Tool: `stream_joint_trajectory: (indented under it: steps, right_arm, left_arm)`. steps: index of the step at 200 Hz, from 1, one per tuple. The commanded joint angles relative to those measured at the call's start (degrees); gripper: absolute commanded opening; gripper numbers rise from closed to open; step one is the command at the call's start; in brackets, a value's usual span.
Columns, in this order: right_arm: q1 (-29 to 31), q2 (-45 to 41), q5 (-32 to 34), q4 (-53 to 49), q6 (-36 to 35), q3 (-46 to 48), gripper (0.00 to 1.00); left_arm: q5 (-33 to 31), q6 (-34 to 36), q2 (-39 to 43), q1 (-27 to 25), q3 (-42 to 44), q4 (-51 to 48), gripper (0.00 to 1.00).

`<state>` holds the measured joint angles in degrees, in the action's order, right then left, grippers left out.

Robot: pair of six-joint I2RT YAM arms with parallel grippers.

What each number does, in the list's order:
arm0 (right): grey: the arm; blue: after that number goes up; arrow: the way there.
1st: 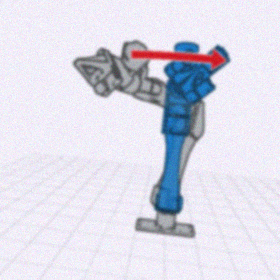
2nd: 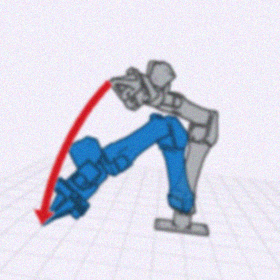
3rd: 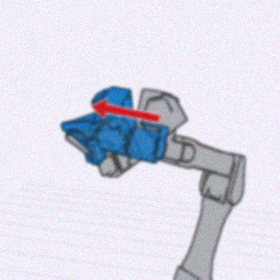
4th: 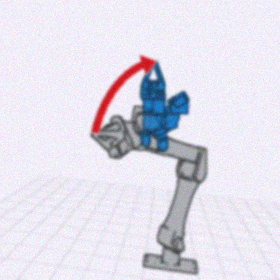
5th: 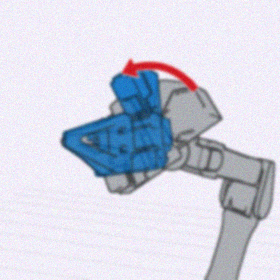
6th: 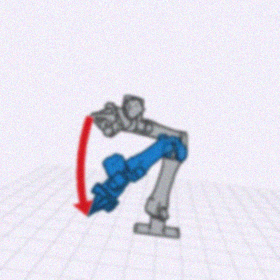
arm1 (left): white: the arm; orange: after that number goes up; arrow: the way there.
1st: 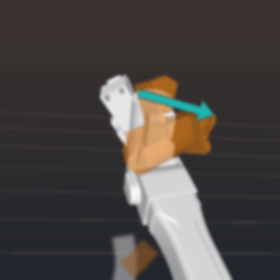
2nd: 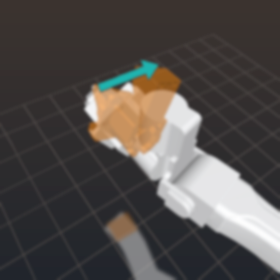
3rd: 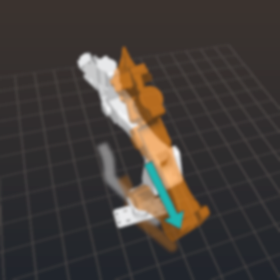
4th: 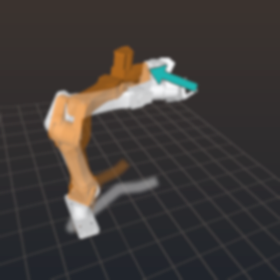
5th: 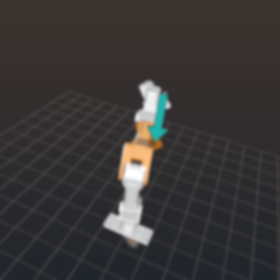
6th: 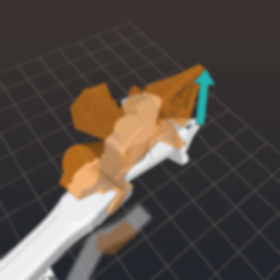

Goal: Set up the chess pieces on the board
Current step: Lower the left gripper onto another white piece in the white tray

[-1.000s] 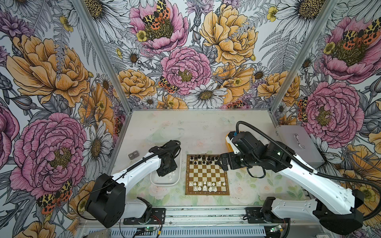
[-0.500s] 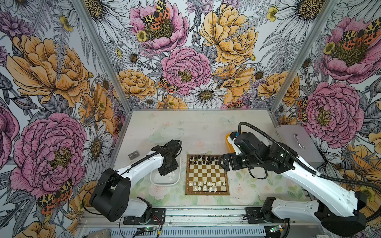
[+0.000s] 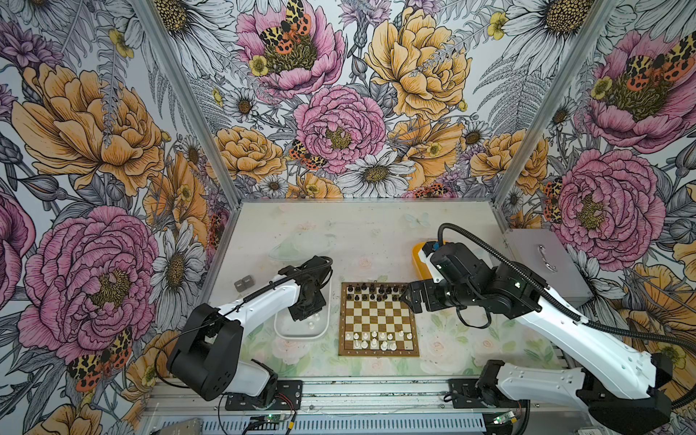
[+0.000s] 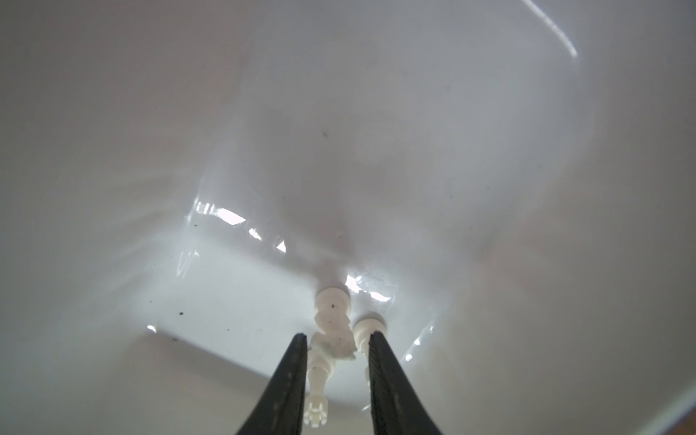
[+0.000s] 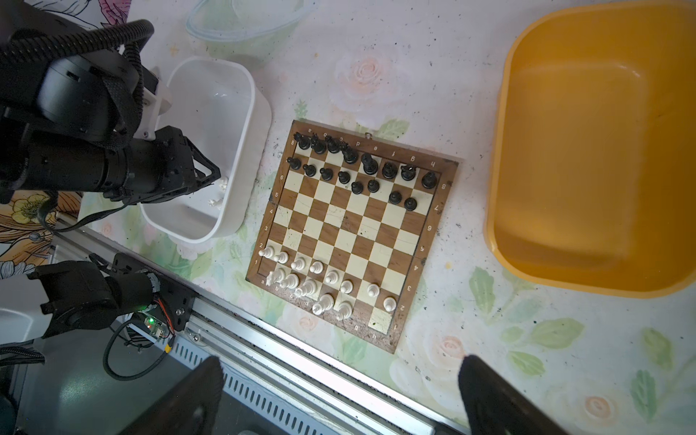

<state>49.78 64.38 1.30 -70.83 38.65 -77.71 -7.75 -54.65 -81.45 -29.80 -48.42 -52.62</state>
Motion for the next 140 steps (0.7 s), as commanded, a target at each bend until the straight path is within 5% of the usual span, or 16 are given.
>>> stream_joint_trajectory:
  steps: [1,140]
  right_arm:
    - [-0.65,-1.28,0.46,0.95,-1.13,0.56,1.00]
    - [-1.62,-1.54,0.22,0.74,-1.52,0.55,1.00]
  left_arm:
    - [0.89,-0.59,-0.73,0.45,0.77,1.20,0.29]
    - [0.71,-0.19,-1.69,0.63,1.19,1.44,0.15]
